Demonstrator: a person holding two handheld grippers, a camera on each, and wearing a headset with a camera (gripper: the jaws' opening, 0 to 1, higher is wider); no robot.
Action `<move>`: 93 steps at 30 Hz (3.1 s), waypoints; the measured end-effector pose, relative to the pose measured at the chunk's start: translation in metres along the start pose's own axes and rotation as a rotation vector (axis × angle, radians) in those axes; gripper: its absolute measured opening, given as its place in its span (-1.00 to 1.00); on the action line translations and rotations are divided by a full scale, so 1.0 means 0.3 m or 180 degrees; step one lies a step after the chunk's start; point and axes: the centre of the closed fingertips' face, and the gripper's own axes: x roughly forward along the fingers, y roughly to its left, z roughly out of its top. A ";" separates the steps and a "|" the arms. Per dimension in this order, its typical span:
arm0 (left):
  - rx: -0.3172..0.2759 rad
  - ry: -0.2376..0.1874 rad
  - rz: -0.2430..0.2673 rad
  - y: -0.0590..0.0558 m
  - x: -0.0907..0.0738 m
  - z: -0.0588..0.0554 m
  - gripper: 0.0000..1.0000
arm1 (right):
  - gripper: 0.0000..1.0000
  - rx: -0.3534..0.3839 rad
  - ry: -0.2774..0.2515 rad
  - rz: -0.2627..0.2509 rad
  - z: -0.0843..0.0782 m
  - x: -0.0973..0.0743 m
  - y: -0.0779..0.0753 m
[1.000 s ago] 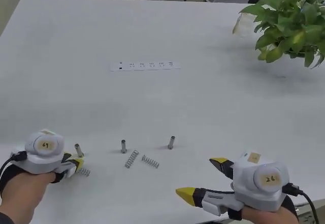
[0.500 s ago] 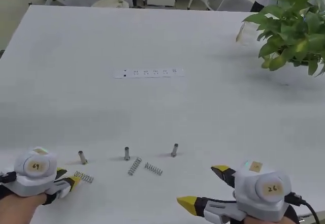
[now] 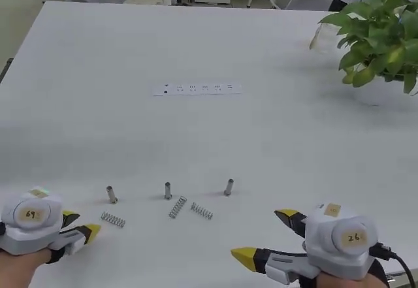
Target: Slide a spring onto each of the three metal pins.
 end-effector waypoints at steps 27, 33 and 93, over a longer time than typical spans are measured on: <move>0.0155 -0.0076 -0.0053 0.008 -0.076 -0.014 -0.26 | 0.46 -0.0050 0.0041 0.0067 -0.005 0.012 0.017; 0.0460 0.0002 -0.0170 -0.016 -0.068 -0.006 -0.23 | 0.46 -0.0065 0.0056 0.0075 -0.008 0.009 0.019; 0.1890 0.0674 -0.0952 -0.089 0.174 -0.042 -0.34 | 0.44 -0.0026 0.0148 0.0038 -0.033 -0.012 0.007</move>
